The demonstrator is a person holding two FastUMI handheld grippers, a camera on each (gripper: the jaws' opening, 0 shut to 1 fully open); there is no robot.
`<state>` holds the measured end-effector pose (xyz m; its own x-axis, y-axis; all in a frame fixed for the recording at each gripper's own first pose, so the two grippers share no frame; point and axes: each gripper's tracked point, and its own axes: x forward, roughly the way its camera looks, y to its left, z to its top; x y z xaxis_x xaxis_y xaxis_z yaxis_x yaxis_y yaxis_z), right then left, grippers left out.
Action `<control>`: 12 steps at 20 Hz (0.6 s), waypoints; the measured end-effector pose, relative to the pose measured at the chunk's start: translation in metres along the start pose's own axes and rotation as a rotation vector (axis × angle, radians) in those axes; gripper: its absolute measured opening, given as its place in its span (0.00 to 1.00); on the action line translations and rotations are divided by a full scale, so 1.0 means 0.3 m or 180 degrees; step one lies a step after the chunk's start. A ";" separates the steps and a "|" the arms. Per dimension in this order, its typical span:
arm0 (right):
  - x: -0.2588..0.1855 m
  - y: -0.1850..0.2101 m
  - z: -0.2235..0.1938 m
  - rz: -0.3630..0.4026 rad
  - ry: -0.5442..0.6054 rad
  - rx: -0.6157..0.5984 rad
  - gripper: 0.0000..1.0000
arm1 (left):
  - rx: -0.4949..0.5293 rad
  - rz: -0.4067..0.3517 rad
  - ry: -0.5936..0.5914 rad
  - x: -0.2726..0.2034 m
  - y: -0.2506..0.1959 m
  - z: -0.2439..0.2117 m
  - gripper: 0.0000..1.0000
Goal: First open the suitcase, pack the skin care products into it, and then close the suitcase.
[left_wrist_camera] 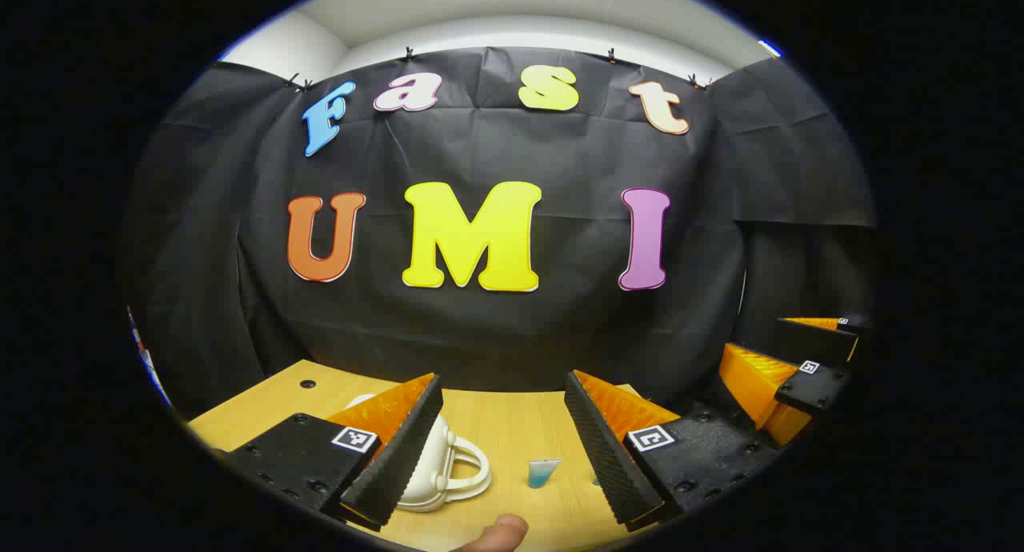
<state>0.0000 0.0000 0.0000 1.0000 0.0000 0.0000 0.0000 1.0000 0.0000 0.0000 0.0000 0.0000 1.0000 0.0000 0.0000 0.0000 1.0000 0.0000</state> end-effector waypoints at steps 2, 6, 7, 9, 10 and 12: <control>0.000 -0.016 0.002 -0.0011 -0.0021 -0.0034 0.81 | 0.0005 0.0017 -0.0027 -0.005 -0.007 0.007 0.98; -0.008 -0.024 -0.011 0.0022 0.0003 -0.0003 0.81 | -0.0058 -0.0025 -0.0035 -0.015 -0.036 0.008 0.98; -0.008 -0.029 -0.017 0.0019 0.0009 0.0000 0.81 | -0.0051 -0.0036 -0.0021 -0.016 -0.046 0.002 0.98; -0.013 -0.036 -0.022 0.0016 0.0025 0.0021 0.81 | -0.0043 -0.0044 -0.0011 -0.016 -0.057 -0.004 0.98; -0.016 -0.037 -0.019 0.0021 0.0017 0.0026 0.81 | -0.0045 -0.0044 -0.0008 -0.015 -0.061 -0.006 0.98; -0.019 -0.046 -0.025 0.0017 0.0019 0.0018 0.81 | -0.0036 -0.0050 0.0024 -0.017 -0.068 -0.021 0.98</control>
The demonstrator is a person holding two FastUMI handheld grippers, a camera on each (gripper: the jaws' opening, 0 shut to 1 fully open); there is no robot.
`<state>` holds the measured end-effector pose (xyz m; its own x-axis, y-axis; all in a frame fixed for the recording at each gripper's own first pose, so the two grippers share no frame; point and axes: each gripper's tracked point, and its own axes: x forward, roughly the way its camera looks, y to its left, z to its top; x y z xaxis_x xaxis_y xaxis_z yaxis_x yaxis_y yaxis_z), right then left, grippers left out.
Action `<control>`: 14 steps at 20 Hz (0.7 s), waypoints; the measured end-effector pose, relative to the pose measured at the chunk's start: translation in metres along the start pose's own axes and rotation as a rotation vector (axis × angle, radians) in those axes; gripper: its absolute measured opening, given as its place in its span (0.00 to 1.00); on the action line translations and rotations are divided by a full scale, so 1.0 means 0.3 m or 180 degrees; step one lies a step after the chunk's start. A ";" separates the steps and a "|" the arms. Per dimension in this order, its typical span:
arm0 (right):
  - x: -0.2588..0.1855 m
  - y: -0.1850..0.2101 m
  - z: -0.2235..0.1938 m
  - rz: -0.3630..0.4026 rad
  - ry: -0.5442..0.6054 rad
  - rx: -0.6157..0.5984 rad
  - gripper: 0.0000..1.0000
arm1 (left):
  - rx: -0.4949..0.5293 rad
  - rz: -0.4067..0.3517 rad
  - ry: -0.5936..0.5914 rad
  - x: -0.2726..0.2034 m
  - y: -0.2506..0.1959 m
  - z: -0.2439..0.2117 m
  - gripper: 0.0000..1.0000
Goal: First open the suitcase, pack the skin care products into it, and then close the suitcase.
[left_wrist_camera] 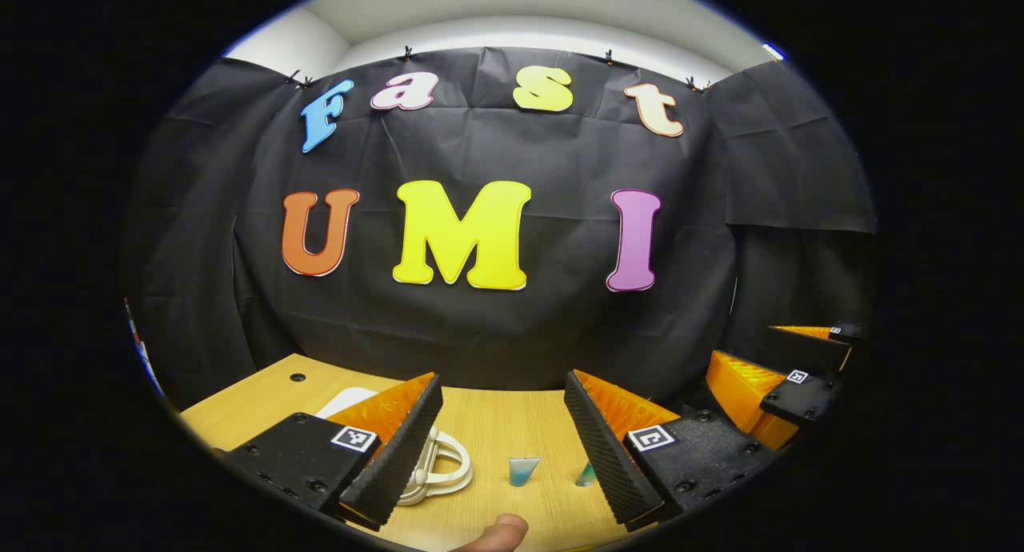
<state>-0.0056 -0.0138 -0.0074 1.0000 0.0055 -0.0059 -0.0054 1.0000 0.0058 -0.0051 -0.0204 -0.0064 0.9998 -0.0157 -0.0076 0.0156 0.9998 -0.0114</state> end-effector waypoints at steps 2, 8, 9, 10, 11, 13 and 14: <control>0.000 -0.007 -0.010 -0.0005 0.0016 0.0019 0.81 | 0.0013 -0.0003 0.0022 -0.002 -0.004 -0.007 0.98; 0.010 -0.037 -0.025 -0.0052 0.0032 0.0011 0.81 | 0.0068 0.0007 0.0025 0.017 -0.003 -0.028 0.98; 0.013 -0.051 -0.031 -0.0082 0.0039 0.0002 0.81 | 0.0113 0.0035 0.0014 0.028 0.013 -0.048 0.98; 0.017 -0.072 -0.037 -0.0128 0.0043 -0.0004 0.81 | 0.0161 0.0042 0.0028 0.043 0.030 -0.080 0.98; 0.018 -0.098 -0.043 -0.0182 0.0049 0.0005 0.81 | 0.0227 0.0063 0.0073 0.064 0.052 -0.133 0.98; 0.015 -0.134 -0.053 -0.0219 0.0072 0.0096 0.81 | 0.0432 0.0122 0.0196 0.100 0.106 -0.244 0.98; 0.014 -0.154 -0.055 -0.0245 0.0083 0.0143 0.81 | 0.0557 0.0129 0.0261 0.119 0.123 -0.302 0.98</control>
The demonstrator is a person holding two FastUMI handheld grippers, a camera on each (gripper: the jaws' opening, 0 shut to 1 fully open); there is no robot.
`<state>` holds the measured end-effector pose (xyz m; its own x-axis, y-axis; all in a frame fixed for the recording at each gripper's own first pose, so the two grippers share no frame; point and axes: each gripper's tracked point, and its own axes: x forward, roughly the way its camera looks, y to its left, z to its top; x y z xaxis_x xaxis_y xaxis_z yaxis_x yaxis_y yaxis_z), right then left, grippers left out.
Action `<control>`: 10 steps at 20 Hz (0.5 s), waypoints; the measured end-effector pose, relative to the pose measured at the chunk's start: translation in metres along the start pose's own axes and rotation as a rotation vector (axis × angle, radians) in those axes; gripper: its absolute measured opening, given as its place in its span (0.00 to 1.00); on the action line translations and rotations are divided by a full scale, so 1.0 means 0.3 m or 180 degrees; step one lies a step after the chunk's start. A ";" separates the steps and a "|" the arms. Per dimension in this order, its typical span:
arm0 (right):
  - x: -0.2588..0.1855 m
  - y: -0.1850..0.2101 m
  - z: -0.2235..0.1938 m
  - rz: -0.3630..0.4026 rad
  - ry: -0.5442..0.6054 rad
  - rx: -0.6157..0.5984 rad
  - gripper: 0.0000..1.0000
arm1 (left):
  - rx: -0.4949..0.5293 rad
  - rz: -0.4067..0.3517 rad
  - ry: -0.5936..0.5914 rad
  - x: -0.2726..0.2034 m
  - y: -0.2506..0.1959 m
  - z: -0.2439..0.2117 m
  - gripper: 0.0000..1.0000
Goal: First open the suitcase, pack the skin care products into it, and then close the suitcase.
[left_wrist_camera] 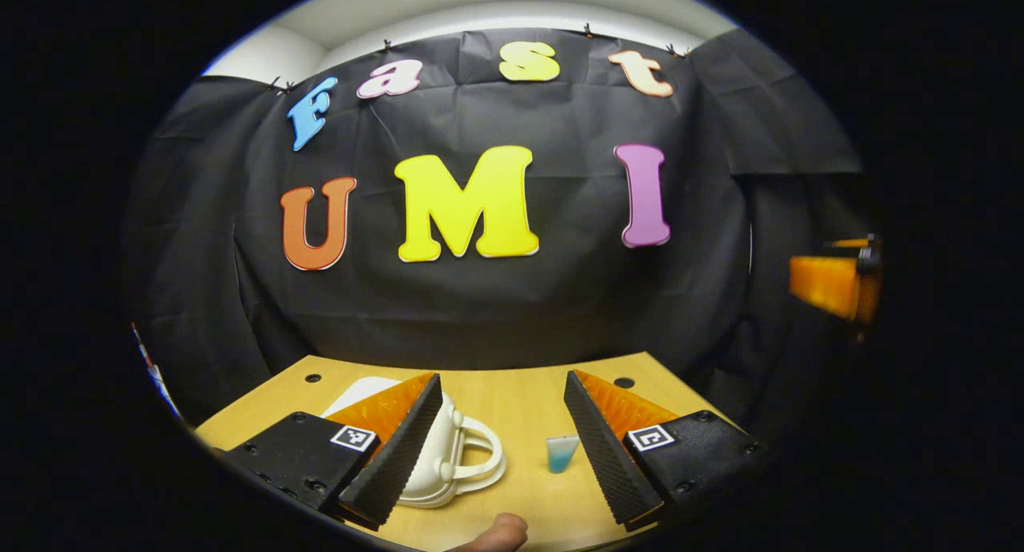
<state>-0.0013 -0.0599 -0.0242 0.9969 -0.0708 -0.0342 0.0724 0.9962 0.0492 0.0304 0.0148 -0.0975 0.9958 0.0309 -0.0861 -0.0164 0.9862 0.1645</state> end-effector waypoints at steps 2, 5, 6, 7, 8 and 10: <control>0.005 -0.042 -0.016 -0.0086 0.0026 -0.0004 0.81 | 0.0293 0.0000 0.0054 0.045 0.009 -0.108 0.98; 0.004 -0.079 -0.049 -0.0174 0.0055 -0.0109 0.81 | 0.0725 0.0057 0.0146 0.110 0.039 -0.250 0.99; 0.002 -0.083 -0.061 -0.0174 0.0077 -0.0110 0.81 | 0.0862 0.0009 0.0184 0.131 0.025 -0.291 0.99; -0.003 -0.090 -0.076 -0.0180 0.0092 -0.0110 0.81 | 0.1046 -0.0011 0.0229 0.156 0.017 -0.325 0.98; -0.007 -0.094 -0.087 -0.0184 0.0105 -0.0117 0.81 | 0.1212 -0.0042 0.0263 0.181 0.014 -0.362 0.98; -0.011 -0.108 -0.114 -0.0214 0.0138 -0.0159 0.81 | 0.1580 -0.0045 0.0396 0.215 0.017 -0.452 0.98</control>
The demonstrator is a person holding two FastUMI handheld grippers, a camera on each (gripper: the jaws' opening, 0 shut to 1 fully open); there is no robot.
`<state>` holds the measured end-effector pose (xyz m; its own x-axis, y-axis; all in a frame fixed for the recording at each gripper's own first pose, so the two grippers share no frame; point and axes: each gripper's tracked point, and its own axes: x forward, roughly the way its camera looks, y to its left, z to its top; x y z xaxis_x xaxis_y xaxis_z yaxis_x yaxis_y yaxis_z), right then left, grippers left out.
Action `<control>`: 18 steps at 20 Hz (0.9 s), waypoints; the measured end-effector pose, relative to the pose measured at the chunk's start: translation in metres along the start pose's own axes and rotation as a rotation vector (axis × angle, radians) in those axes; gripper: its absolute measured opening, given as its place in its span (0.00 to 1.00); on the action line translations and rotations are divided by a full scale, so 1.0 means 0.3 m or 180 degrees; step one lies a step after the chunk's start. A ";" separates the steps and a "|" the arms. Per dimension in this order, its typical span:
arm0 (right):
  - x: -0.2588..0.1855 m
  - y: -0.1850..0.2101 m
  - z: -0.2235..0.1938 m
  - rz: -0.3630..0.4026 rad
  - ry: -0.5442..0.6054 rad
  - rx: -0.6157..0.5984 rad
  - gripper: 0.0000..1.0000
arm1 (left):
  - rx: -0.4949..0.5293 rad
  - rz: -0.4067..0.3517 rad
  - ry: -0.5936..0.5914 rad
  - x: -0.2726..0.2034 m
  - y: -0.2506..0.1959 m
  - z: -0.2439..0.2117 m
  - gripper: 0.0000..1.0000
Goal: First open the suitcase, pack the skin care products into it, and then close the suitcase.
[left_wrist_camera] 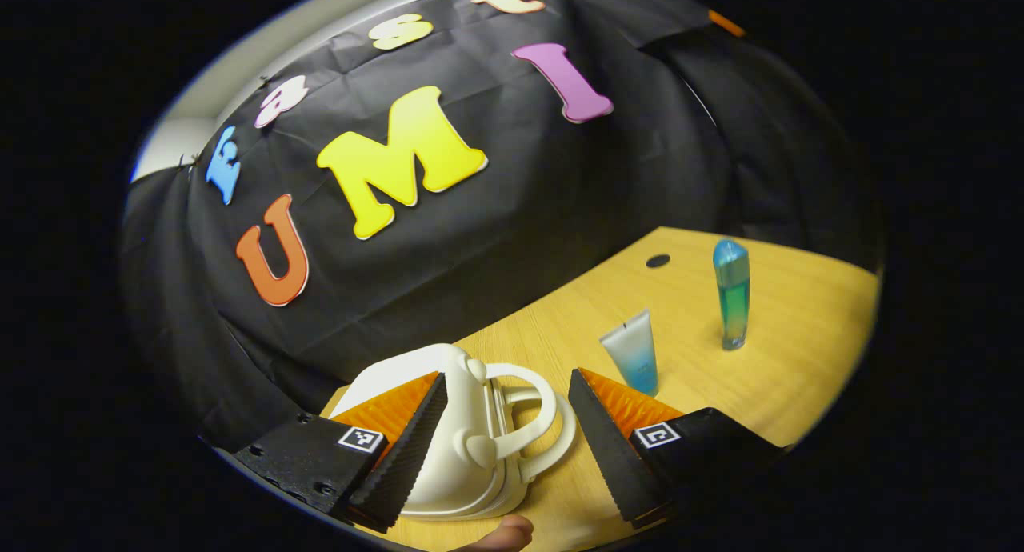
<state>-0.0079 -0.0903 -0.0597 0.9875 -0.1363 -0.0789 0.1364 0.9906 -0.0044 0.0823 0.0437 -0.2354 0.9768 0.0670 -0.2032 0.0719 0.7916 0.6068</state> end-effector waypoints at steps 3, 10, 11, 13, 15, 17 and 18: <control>-0.001 -0.033 -0.036 -0.0045 0.0036 -0.0020 0.81 | 0.0546 0.0059 0.0279 0.051 -0.031 -0.116 0.97; -0.015 -0.049 -0.083 0.0004 -0.0056 -0.0468 0.81 | 0.1508 0.0224 0.0530 0.140 -0.049 -0.150 0.78; -0.021 -0.043 -0.087 0.0034 -0.0057 -0.0478 0.81 | 0.1590 0.0189 0.0570 0.152 -0.052 -0.156 0.75; -0.028 -0.040 -0.088 0.0057 -0.0053 -0.0450 0.82 | 0.1664 0.0137 0.0626 0.163 -0.056 -0.166 0.63; -0.024 -0.042 -0.097 0.0046 -0.0005 -0.0399 0.80 | 0.1719 0.0087 0.0696 0.161 -0.061 -0.175 0.52; -0.024 -0.039 -0.098 0.0069 0.0003 -0.0321 0.82 | 0.1802 -0.0019 0.0787 0.165 -0.074 -0.188 0.35; -0.022 -0.036 -0.094 0.0083 -0.0011 -0.0302 0.81 | 0.1838 -0.0046 0.0791 0.166 -0.076 -0.182 0.28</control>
<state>-0.0181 -0.1000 -0.0874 0.9909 -0.1103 -0.0767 0.1027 0.9900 -0.0968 0.1183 0.0624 -0.3013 0.9040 0.2529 -0.3448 0.2497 0.3422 0.9058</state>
